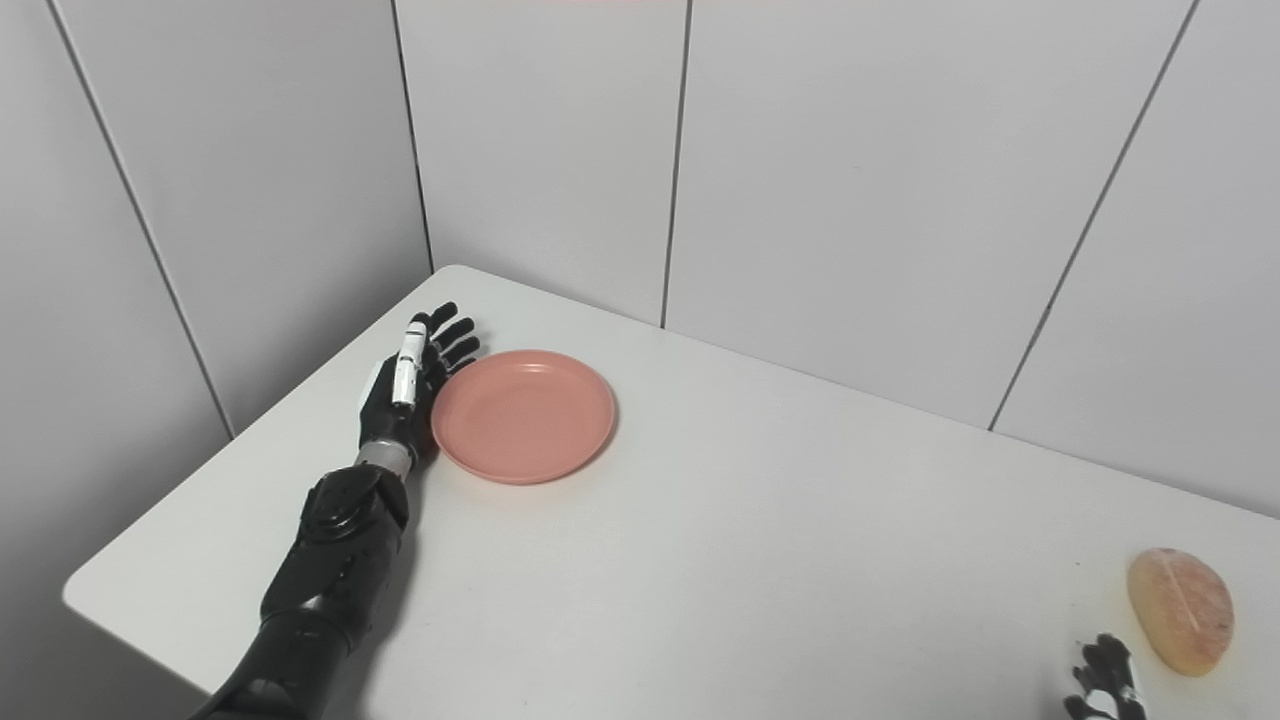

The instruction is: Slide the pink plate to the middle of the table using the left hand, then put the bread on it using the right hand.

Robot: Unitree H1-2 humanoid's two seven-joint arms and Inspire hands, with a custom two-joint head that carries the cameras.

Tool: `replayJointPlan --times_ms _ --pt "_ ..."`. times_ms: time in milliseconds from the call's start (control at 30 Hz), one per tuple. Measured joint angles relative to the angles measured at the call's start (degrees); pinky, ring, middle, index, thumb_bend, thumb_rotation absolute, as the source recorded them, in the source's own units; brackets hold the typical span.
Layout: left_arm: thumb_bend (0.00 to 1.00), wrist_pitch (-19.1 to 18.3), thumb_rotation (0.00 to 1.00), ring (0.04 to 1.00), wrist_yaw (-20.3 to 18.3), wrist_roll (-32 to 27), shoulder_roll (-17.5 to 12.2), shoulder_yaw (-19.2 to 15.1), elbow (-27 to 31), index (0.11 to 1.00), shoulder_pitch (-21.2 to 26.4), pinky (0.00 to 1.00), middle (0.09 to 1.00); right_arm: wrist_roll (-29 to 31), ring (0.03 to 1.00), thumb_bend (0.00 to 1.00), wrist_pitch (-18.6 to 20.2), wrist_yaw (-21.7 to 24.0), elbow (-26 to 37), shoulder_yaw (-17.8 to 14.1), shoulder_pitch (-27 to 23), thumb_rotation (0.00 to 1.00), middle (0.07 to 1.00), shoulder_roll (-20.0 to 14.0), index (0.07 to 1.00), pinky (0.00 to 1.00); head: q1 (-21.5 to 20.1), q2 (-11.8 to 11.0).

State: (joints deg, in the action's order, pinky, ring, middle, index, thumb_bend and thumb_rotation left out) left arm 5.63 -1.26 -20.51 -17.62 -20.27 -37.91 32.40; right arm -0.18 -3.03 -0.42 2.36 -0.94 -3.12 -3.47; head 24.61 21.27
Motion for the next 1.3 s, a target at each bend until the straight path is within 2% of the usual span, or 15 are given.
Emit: replayJointPlan --times_ms 133,467,567,633,767,1033,1300 --pt "0.36 -0.9 1.0 0.828 0.1 0.2 1.8 1.1 1.8 0.827 -0.2 0.81 0.835 -1.0 0.947 0.19 0.5 -0.1 0.5 0.3 0.1 1.0 0.941 0.1 0.938 1.0 -0.3 0.2" --pt "0.34 -3.1 1.0 0.814 0.7 1.9 4.5 4.2 4.6 0.811 -0.3 0.79 0.819 -2.1 0.946 0.16 3.6 -0.1 2.9 0.4 0.5 1.0 0.938 0.7 0.937 1.0 -1.1 0.6" --pt "0.33 -3.7 1.0 0.808 0.2 1.8 5.5 4.9 5.1 0.807 -0.3 0.79 0.817 -2.1 0.956 0.14 3.6 -0.1 2.9 0.5 0.5 1.0 0.944 0.9 0.943 1.0 -1.5 0.9" --pt "0.33 -3.7 0.96 0.798 0.0 1.8 6.0 5.6 5.1 0.802 -0.1 0.78 0.81 -2.4 0.963 0.13 3.7 -0.1 3.0 0.5 0.5 1.0 0.951 0.9 0.951 1.0 -1.8 1.0" --pt "0.33 -3.8 1.0 0.795 -0.3 2.0 7.0 6.9 5.3 0.797 0.1 0.78 0.804 -2.9 0.952 0.11 3.7 -0.1 3.0 0.6 0.5 1.0 0.945 0.9 0.946 1.0 -2.5 1.3" --pt "0.35 -5.4 1.0 0.804 -1.7 2.0 9.4 9.5 6.0 0.807 0.3 0.79 0.813 -3.3 0.946 0.11 3.7 -0.2 3.0 0.6 0.5 1.0 0.936 0.9 0.941 1.0 -3.4 2.0" --pt "0.37 -6.4 1.0 0.808 -3.6 2.7 11.1 12.0 6.5 0.816 0.4 0.78 0.819 -4.3 0.917 0.1 3.7 -0.4 3.0 0.9 0.5 1.0 0.92 0.9 0.932 0.94 -5.7 2.9"
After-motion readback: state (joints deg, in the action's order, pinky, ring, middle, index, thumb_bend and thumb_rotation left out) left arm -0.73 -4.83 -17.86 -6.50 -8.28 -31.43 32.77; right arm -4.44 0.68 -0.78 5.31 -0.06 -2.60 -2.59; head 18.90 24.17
